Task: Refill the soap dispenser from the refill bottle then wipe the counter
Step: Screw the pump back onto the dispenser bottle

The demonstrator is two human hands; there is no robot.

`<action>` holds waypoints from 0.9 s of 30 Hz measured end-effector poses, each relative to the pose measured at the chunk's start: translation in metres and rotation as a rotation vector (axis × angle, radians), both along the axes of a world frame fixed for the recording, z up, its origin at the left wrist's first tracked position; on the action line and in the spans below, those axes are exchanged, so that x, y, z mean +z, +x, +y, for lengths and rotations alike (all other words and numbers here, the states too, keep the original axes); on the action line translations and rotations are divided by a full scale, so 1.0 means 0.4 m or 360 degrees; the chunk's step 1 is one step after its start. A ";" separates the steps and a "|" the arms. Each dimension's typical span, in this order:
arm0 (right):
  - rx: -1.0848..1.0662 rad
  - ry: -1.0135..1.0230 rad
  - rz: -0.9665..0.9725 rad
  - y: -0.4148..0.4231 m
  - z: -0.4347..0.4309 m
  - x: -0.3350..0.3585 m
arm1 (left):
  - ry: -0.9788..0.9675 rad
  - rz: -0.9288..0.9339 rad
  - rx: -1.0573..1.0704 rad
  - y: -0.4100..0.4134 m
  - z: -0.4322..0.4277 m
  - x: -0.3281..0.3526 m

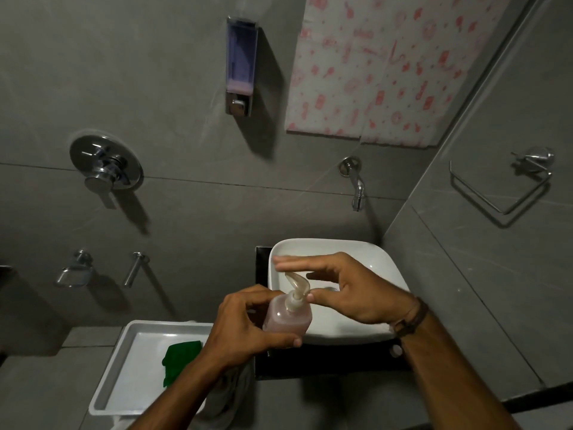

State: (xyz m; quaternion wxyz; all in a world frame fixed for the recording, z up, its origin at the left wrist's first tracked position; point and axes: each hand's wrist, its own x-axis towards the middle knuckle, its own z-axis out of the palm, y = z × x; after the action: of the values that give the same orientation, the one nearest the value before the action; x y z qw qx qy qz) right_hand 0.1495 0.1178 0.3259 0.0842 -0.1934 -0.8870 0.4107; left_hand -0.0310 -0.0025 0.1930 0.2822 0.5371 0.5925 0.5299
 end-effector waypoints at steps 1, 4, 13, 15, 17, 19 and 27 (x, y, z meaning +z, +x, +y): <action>0.0047 0.0034 -0.0056 -0.003 0.006 0.013 | -0.0013 -0.0005 -0.0019 0.000 0.001 -0.001; 0.0169 0.0072 -0.0194 -0.013 0.017 0.039 | -0.0022 -0.0007 -0.0066 -0.002 0.001 -0.007; -0.0580 0.0705 -0.0018 -0.037 -0.040 0.004 | 0.0073 -0.0064 0.0123 0.002 0.003 -0.028; -0.0770 0.0756 0.0074 -0.051 -0.074 -0.021 | 0.0090 -0.0060 0.0142 0.000 0.007 -0.031; -0.0927 0.0785 0.0149 -0.065 -0.102 -0.045 | 0.0110 -0.0038 0.0170 -0.004 0.011 -0.034; -0.1064 0.0827 0.0204 -0.080 -0.123 -0.065 | 0.0125 -0.0022 0.0196 -0.006 0.013 -0.035; -0.1309 0.0826 0.0268 -0.117 -0.146 -0.096 | 0.0132 -0.0052 0.0206 -0.014 0.015 -0.052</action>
State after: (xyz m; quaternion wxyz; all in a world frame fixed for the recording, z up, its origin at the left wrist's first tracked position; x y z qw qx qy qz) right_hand 0.1026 0.0596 0.2873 0.3563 -0.4663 -0.8003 0.1232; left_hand -0.0364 0.0034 0.1722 0.2344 0.5002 0.5989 0.5797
